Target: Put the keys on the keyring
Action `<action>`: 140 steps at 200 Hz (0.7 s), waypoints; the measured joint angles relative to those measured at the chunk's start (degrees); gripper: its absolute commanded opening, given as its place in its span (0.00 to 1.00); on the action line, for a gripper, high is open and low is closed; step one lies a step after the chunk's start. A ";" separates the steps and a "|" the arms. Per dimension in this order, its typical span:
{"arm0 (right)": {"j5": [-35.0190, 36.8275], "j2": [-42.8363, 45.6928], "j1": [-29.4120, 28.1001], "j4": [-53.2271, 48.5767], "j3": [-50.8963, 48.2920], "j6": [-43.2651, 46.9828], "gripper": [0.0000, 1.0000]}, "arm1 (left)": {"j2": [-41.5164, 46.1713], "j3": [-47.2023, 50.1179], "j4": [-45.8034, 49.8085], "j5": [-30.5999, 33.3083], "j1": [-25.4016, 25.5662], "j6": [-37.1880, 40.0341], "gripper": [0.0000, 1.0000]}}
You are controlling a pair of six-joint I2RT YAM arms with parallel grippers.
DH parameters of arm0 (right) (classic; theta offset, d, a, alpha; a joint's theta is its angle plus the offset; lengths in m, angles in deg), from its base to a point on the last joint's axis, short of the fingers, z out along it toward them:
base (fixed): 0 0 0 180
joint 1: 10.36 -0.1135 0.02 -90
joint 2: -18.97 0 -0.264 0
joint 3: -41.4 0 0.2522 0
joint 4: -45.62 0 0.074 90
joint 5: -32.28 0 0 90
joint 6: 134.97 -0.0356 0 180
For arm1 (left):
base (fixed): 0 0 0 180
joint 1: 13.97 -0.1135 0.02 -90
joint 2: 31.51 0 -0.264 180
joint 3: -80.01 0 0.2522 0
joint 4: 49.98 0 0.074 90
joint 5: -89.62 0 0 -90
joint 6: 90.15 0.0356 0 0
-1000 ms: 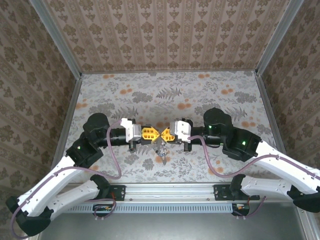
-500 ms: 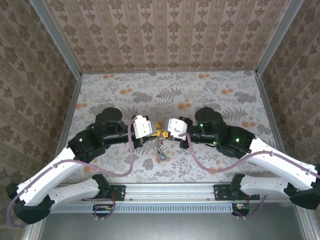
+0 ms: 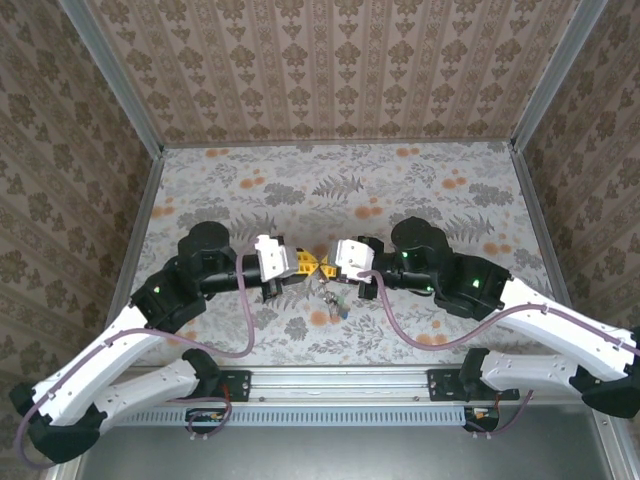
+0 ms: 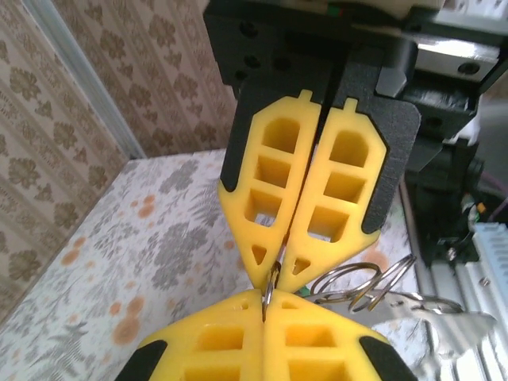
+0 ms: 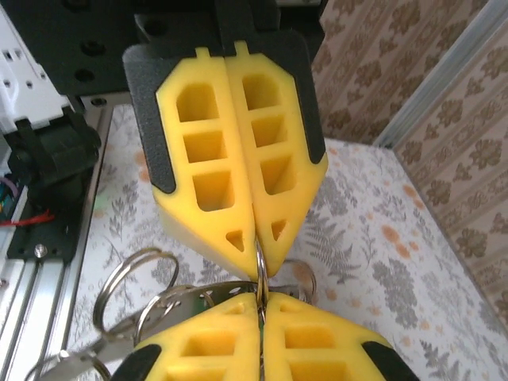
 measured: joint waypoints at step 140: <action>0.02 0.13 -0.11 3.63 0.13 -0.76 0.00 | -0.59 -0.04 -4.26 -5.11 -3.52 -5.99 0.20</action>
